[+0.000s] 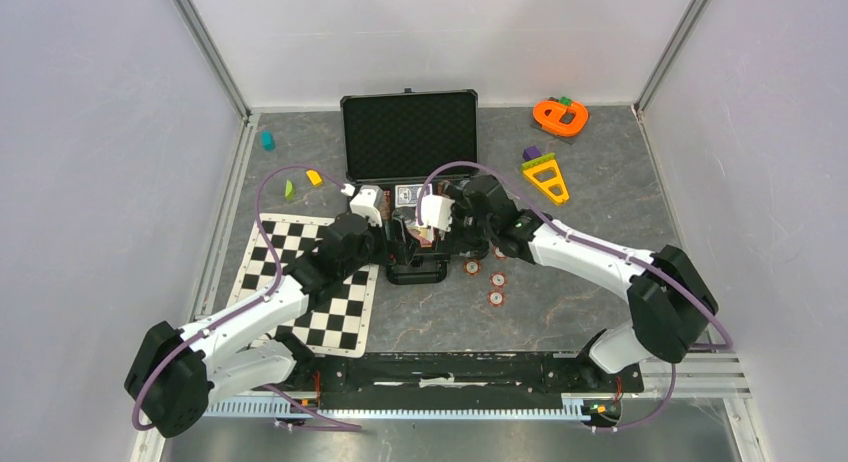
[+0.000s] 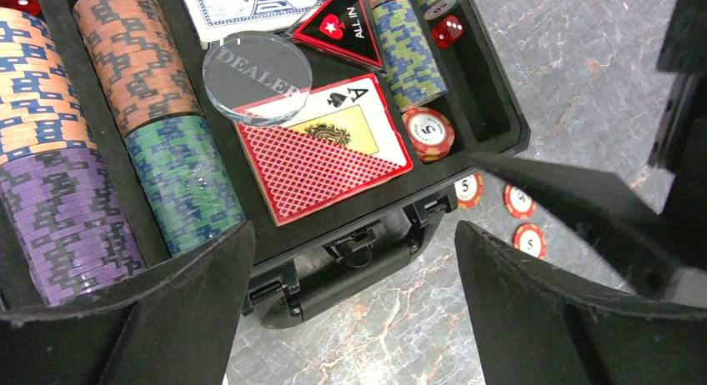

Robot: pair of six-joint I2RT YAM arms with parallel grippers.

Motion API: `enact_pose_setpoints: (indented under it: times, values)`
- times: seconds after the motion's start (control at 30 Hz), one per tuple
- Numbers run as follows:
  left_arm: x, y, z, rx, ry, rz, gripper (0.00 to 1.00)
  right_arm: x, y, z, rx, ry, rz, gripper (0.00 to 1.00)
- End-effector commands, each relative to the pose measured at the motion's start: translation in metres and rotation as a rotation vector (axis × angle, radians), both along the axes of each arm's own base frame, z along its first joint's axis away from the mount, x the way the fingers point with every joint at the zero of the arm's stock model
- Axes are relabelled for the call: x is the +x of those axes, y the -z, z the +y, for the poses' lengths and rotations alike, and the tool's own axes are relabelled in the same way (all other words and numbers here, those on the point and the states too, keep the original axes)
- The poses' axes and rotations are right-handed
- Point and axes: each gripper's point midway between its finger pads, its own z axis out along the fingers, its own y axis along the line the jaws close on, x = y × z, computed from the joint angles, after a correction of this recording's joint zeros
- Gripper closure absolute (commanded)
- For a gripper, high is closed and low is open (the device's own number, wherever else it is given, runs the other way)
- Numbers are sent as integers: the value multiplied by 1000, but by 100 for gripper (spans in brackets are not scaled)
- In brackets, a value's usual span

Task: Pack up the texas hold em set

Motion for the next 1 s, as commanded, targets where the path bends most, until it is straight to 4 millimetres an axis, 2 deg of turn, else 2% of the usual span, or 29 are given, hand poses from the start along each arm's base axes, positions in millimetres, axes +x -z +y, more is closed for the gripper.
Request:
enact_pose_setpoints:
  times: [0.0, 0.13, 0.27, 0.8, 0.97]
  values:
    - [8, -28, -10, -56, 11, -63, 5, 6, 3, 0, -104, -26, -31, 5]
    - [7, -25, -9, -51, 11, -59, 5, 15, -1, -4, -149, -16, -70, 5]
    - [7, -22, -10, -53, 13, -47, 5, 19, 7, -5, -197, -28, -66, 5]
    - [9, -25, -1, -39, -24, -70, 5, 9, 35, 2, -257, -137, -5, 5]
    - [9, -24, -1, -35, -27, -70, 5, 18, 39, 7, -294, -156, -20, 5]
